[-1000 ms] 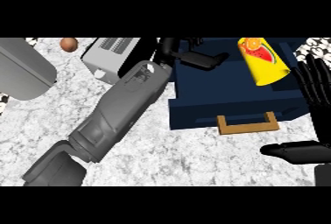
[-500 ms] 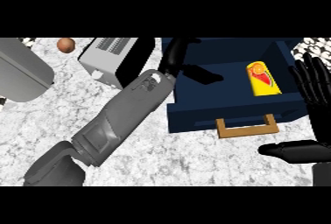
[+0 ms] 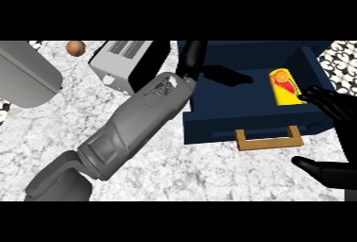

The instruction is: Pick up the cup, place it into the drawer and close the drawer

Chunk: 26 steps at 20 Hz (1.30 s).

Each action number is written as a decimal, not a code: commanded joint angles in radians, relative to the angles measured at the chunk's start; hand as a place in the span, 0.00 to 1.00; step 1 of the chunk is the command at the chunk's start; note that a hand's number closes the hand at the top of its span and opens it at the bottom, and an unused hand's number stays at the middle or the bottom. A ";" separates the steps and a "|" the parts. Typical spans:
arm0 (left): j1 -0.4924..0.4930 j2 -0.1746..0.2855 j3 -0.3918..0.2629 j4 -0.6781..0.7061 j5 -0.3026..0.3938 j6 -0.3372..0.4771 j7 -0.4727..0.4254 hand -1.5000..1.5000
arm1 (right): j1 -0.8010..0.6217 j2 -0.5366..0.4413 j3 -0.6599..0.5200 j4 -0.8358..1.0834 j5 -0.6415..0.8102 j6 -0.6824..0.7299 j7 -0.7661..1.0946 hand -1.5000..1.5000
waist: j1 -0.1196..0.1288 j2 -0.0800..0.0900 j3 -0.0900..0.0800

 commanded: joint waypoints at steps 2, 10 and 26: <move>-0.025 0.000 0.012 -0.068 0.046 0.045 -0.002 0.00 | -0.022 -0.085 -0.030 0.000 -0.037 0.076 0.020 1.00 | 0.027 -0.006 0.000; 0.034 0.119 0.112 -0.158 0.036 -0.025 0.055 0.00 | 0.129 -0.145 0.037 -0.142 0.170 0.127 0.015 1.00 | 0.074 -0.020 -0.001; 0.376 0.375 0.208 -0.576 0.034 -0.096 0.168 0.00 | -0.007 -0.064 0.311 0.041 0.754 -0.098 -0.033 1.00 | 0.093 -0.014 -0.001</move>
